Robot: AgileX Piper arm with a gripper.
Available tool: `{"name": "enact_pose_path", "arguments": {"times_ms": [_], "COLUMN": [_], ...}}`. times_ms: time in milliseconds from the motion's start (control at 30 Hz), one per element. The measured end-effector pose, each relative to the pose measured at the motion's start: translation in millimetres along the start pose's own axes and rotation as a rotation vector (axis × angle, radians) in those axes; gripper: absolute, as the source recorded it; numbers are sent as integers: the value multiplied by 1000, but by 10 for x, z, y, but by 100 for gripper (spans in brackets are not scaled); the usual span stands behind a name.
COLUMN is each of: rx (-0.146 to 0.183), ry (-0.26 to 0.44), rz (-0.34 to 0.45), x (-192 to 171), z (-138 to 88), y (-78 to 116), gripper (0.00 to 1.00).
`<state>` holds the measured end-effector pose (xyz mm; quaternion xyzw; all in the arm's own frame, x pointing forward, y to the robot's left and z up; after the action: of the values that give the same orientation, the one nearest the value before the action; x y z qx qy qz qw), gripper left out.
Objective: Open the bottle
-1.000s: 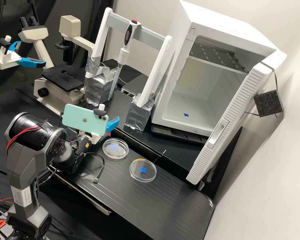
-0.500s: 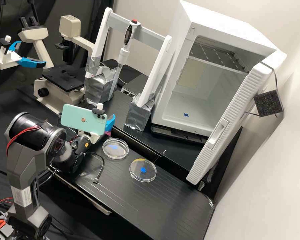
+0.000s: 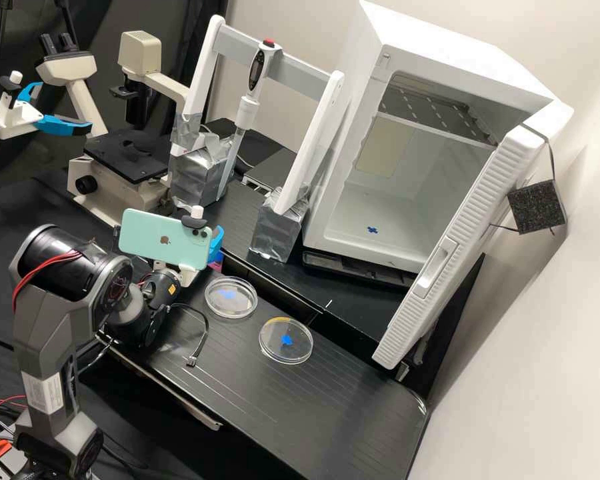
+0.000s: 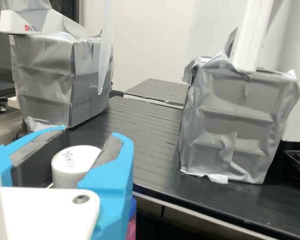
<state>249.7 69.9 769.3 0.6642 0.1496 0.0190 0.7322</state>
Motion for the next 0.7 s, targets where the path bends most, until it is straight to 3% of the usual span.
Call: {"name": "enact_pose_path", "arguments": {"times_ms": [700], "rx": [-2], "ry": [6], "rz": [-4], "x": [-53], "z": [-57], "y": [76], "gripper": [0]}}
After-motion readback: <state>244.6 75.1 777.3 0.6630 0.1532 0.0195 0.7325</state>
